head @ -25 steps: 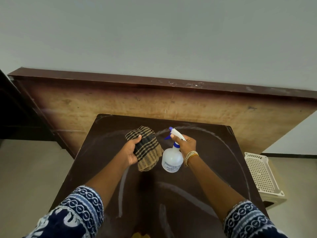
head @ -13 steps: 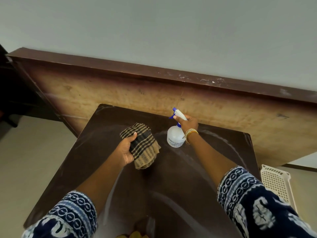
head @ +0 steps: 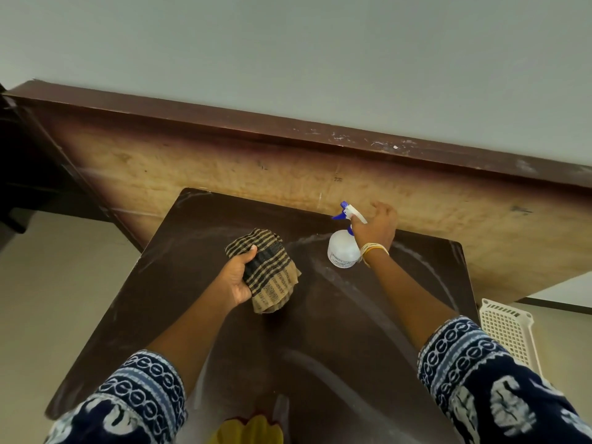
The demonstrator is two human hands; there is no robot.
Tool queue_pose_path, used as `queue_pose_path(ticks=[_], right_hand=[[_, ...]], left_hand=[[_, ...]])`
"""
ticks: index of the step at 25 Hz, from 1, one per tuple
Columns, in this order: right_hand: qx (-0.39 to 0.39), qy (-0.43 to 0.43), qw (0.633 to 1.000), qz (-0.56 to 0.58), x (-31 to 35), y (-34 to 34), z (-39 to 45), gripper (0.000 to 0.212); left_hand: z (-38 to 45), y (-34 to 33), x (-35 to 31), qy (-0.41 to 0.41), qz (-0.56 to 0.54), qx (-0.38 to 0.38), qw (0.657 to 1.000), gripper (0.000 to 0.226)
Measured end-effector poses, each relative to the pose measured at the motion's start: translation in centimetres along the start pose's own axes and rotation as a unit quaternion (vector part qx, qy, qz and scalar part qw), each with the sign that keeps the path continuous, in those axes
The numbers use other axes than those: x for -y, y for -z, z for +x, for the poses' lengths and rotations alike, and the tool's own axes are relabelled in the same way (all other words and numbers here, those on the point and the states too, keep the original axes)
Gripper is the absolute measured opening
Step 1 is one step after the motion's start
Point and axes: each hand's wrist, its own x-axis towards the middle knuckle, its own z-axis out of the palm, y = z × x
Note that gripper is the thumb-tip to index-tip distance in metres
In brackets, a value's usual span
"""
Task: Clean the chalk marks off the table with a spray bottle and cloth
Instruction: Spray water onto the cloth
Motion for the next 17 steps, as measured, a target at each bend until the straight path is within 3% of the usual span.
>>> queue_pose_path(ticks=[2,4,5,7,9,11,14,17], right_hand=[[-0.096,0.089,0.991,0.011,2.1,0.2,-2.9,0.035],[-0.076,0.104,0.987,0.094,4.1,-0.3,-6.5,0.029],[-0.033,0.080,0.986,0.145,4.7,-0.9,-8.2,0.028],[0.123,-0.049,0.963,0.233,5.3,-2.0,-11.5,0.028],[0.296,-0.206,0.889,0.283,5.3,-2.5,-14.4,0.038],[0.396,-0.256,0.834,0.287,4.8,-2.6,-17.1,0.052],[0.442,-0.275,0.788,0.329,4.1,-2.3,-21.0,0.058],[0.431,-0.293,0.759,0.390,3.1,-2.1,-24.2,0.046]], left_hand=[[-1.0,0.1,0.2,-0.004,0.003,0.009,1.000,0.022],[-2.3,0.2,0.5,-0.007,0.010,0.026,1.000,0.020],[-2.9,0.4,0.6,-0.006,0.016,0.035,0.999,0.020],[-4.3,1.2,0.6,0.002,0.031,0.057,0.998,0.018],[-5.7,2.3,0.5,0.007,0.067,0.084,0.994,0.017],[-6.7,3.7,0.5,0.002,0.118,0.101,0.988,0.022],[-8.2,5.9,0.4,-0.023,0.195,0.095,0.976,0.024],[-8.7,7.7,0.3,-0.015,0.204,0.094,0.974,0.028]])
